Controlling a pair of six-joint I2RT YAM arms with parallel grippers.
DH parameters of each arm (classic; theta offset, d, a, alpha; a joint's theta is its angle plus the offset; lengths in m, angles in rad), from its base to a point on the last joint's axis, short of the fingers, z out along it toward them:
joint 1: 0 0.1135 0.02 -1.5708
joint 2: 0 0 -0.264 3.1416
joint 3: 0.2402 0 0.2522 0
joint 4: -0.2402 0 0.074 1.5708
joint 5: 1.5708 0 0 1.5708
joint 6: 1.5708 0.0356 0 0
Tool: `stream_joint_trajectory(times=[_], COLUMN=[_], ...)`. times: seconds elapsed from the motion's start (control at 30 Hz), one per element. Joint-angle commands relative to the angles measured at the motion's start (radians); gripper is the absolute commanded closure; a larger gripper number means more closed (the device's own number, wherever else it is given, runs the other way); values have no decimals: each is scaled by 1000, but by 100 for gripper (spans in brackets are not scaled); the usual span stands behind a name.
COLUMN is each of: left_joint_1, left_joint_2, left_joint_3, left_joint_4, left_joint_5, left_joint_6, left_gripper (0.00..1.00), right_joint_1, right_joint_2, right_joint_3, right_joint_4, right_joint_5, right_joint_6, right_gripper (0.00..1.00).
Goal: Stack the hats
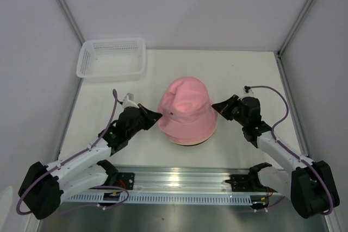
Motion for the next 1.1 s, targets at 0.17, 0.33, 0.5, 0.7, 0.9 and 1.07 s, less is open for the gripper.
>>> stream_joint_trajectory(times=[0.17, 0.33, 0.5, 0.7, 0.9, 1.07], left_joint_1=[-11, 9, 133, 327, 385, 385], left_joint_2=[-128, -236, -279, -158, 15, 135], left_joint_3=[-9, 60, 122, 157, 104, 93], left_joint_4=[-153, -216, -173, -21, 213, 420], left_joint_5=[-63, -146, -102, 150, 401, 533], left_joint_6=[137, 232, 329, 389, 317, 239], left_gripper=[75, 42, 37, 45, 47, 44], right_joint_1=[-26, -40, -43, -61, -75, -80], right_joint_2=[51, 111, 171, 278, 388, 445], right_joint_3=[71, 117, 175, 257, 347, 432], right_joint_4=[-100, -80, -74, -65, -61, -83], right_joint_5=[56, 15, -4, -79, -142, -174], right_joint_6=[-145, -189, -255, -289, -324, -370], right_gripper=[100, 100, 100, 100, 100, 100])
